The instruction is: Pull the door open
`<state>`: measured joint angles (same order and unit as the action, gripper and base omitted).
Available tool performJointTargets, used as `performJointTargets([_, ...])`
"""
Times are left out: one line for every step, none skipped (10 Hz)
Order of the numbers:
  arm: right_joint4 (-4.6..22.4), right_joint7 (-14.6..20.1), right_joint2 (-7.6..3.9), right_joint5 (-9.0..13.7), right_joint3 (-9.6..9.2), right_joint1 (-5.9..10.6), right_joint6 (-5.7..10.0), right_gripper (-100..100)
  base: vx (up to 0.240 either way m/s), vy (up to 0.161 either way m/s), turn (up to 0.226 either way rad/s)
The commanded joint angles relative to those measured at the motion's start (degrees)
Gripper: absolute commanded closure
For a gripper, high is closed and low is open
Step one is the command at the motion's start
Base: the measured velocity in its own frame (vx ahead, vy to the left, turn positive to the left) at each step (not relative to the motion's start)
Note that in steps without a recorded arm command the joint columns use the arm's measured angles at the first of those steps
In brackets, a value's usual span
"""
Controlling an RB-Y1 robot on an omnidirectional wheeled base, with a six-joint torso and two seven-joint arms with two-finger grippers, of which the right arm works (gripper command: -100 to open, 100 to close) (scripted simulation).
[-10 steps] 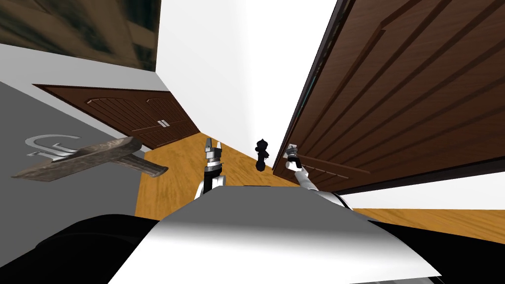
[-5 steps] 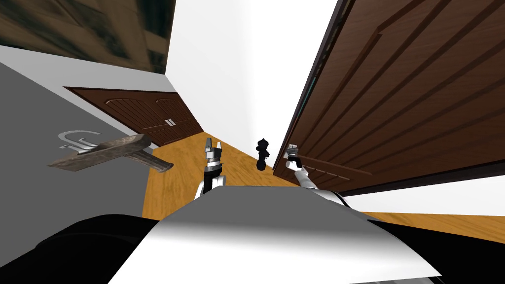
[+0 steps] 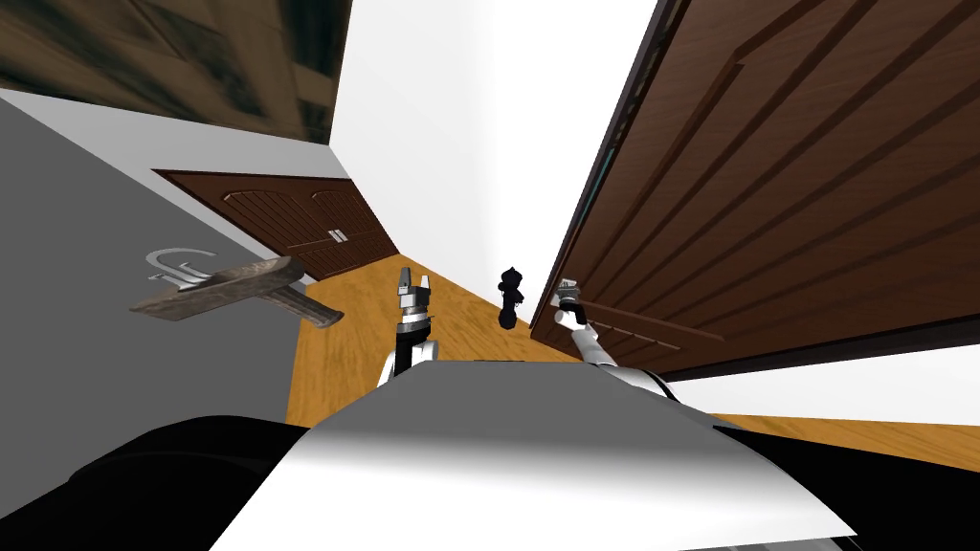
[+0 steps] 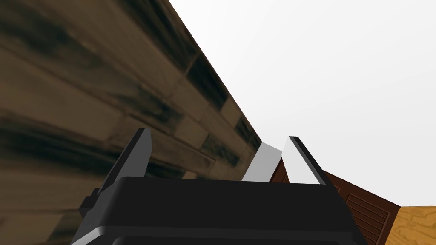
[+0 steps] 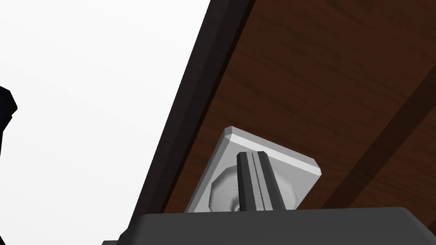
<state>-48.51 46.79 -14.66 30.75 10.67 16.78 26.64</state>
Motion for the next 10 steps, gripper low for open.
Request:
performJointTargets([-0.2,1.9,1.09,1.5,0.04,-0.20,-0.30,-100,-0.137,0.028,0.020])
performJointTargets([-0.4,2.6,1.46,2.0,0.08,-0.24,-0.37,-100,-0.168,0.055,0.040])
performJointTargets([-0.9,4.3,2.26,3.3,0.17,-0.32,-0.53,-100,-0.183,0.034,-0.052])
performJointTargets([-1.2,5.1,2.68,3.9,0.21,-0.36,-0.61,-100,-0.156,0.004,-0.044])
performJointTargets([-1.4,6.0,3.10,4.6,0.26,-0.40,-0.69,-100,-0.120,-0.006,-0.010])
performJointTargets([-1.9,7.7,3.94,5.9,0.35,-0.48,-0.85,-100,-0.138,0.004,0.004])
performJointTargets([-2.2,8.5,4.34,6.5,0.40,-0.52,-0.93,-100,-0.134,0.012,-0.001])
performJointTargets([-2.4,9.3,4.73,7.1,0.44,-0.56,-1.00,-100,-0.118,0.015,-0.002])
performJointTargets([-2.8,10.6,5.41,8.1,0.52,-0.62,-1.13,-100,-0.113,0.011,-0.004])
performJointTargets([-3.2,11.7,5.95,9.0,0.57,-0.68,-1.24,-100,-0.126,0.007,-0.002])
